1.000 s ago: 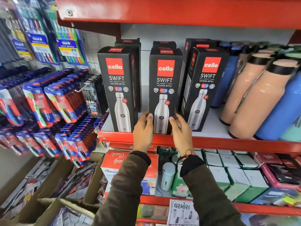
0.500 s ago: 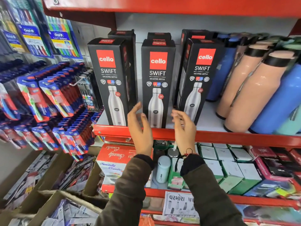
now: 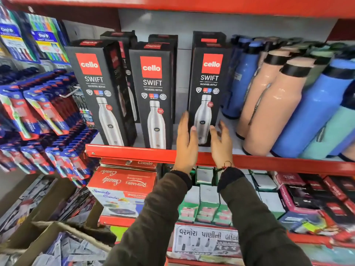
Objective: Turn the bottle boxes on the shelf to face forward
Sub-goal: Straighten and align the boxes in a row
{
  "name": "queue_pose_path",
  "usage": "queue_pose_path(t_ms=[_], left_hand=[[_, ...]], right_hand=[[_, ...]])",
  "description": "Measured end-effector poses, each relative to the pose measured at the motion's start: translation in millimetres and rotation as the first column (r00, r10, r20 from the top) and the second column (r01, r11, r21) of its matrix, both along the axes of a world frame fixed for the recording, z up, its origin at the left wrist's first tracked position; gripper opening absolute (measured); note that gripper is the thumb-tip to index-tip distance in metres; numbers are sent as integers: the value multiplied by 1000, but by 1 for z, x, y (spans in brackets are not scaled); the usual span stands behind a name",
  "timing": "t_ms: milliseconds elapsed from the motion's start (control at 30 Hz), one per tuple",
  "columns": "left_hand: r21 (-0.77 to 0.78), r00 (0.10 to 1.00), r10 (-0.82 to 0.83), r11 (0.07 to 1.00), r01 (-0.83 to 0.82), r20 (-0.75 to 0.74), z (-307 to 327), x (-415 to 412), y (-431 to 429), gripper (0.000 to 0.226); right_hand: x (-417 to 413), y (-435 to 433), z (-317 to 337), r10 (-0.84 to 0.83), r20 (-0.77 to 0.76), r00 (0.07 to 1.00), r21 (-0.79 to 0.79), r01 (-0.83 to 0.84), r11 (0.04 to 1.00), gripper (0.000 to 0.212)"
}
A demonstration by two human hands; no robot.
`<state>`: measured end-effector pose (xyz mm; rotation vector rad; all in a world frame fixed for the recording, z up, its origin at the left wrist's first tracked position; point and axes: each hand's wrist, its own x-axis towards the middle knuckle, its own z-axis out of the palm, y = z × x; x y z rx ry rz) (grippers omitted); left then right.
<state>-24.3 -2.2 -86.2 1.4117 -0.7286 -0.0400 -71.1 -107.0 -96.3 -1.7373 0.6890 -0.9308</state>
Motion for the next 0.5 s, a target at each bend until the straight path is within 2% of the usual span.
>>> queue_pose_path(t_ms=[100,167,333,500], left_hand=[[61,979,31,998,-19,-202,4,13,-17,52],[83,963,73,995,-53,-260,3,20,-23,49],[114,957,179,981,-156,-230,-1,24,-20,41],[132,951,208,974,-182,-229,-6,18,-11,40]], right_hand=[[3,-9,4,66,-37,997,-60,-68,996,41],[2,-12,5,78,-50,996,-88,-82,993,36],[-6,-11,7,64,-55,996,-67,-68,995,37],[-18,-5,9,104,-40,994,-25,-105,994,34]])
